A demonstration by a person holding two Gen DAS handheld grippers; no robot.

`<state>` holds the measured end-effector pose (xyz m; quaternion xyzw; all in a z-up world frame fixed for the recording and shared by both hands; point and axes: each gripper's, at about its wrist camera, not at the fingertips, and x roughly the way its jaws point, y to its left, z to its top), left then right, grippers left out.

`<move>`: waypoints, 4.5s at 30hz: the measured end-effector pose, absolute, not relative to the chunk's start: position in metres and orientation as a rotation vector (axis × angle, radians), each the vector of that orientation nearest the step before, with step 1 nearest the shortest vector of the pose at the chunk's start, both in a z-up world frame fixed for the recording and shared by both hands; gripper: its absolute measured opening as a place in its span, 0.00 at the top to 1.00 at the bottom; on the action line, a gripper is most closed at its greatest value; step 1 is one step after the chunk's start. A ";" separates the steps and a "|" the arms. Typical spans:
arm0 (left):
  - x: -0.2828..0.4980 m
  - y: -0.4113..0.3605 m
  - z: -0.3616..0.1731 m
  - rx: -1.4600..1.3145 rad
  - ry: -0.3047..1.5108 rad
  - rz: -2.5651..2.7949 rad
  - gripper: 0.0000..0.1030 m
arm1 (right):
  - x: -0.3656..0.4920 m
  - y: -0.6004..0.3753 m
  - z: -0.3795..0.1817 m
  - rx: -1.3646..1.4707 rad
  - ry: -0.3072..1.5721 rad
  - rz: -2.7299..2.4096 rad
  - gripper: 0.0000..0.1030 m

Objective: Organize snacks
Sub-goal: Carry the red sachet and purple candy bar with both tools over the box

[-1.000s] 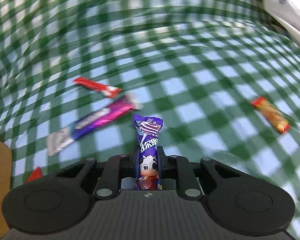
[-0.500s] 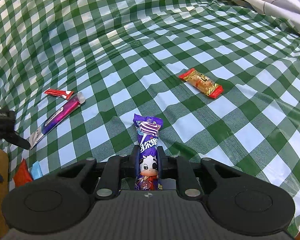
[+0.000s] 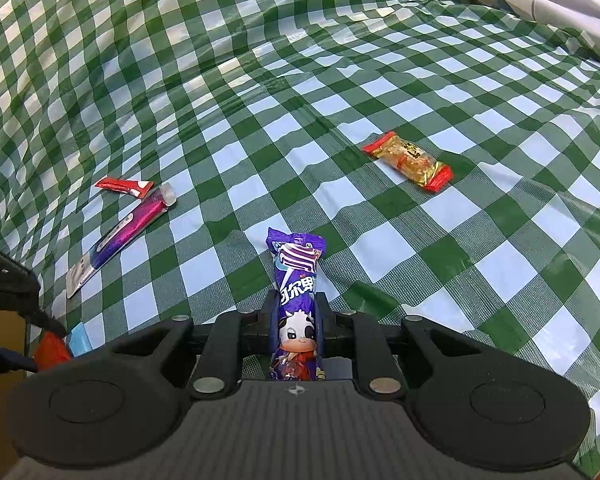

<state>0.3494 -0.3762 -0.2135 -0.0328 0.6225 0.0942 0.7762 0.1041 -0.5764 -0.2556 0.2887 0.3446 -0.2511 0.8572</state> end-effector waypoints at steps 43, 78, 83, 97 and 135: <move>0.014 -0.076 -0.005 0.061 0.892 -0.080 0.51 | -0.077 -0.232 -0.022 0.190 0.512 0.084 0.83; -0.023 -0.060 -0.003 0.048 0.854 -0.134 0.51 | -0.108 -0.205 -0.014 0.104 0.523 0.095 0.83; -0.019 -0.060 -0.007 0.048 0.871 -0.136 0.51 | -0.100 -0.203 -0.016 0.108 0.544 0.094 0.83; -0.006 -0.057 -0.017 0.036 0.896 -0.139 0.51 | -0.090 -0.201 -0.023 0.100 0.588 0.091 0.83; 0.042 -0.046 -0.038 -0.015 0.976 -0.091 0.51 | -0.057 -0.204 -0.049 0.106 0.698 0.089 0.83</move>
